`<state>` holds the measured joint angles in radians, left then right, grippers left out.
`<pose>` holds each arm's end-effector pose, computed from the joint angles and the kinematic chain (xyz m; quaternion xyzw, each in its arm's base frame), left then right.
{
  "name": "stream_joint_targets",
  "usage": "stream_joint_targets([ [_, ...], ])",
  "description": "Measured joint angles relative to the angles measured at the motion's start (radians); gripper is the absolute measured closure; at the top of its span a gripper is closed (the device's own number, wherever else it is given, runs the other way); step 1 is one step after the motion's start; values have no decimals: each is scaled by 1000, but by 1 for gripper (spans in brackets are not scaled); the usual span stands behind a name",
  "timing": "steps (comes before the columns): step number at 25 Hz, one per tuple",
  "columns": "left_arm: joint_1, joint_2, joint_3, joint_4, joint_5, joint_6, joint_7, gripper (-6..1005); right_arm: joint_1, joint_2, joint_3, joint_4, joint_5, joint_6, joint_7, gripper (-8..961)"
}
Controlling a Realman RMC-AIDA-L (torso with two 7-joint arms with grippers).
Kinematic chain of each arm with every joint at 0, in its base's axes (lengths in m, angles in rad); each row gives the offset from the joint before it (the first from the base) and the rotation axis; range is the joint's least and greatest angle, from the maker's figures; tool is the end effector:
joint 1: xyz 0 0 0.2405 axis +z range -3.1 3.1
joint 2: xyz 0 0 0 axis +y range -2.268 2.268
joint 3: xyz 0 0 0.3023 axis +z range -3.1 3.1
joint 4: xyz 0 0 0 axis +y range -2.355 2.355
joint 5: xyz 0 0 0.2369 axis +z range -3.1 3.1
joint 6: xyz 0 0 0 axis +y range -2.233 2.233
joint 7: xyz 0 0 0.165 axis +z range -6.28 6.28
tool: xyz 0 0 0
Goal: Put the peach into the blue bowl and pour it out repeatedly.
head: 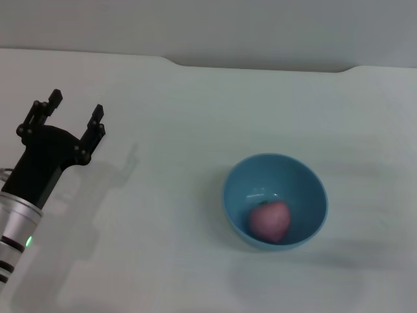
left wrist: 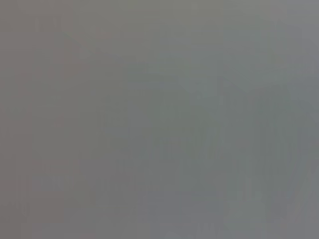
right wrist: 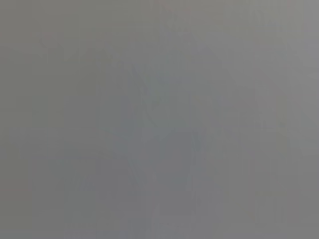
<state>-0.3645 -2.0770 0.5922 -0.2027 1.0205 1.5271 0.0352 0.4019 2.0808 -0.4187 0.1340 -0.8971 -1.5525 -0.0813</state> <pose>-0.3857 0.2930 -0.0734 -0.7362 -0.1387 -0.2872 0.5969 0.3928 0.3258 -0.0198 -0.6351 0.1205 0.2807 0.7094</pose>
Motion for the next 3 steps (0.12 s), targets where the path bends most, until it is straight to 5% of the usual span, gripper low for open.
stream_joint_targets([
  [3,0,0,-1,-9,7,-13,-58,312,7,-1,0,-2,0,16,5,295],
])
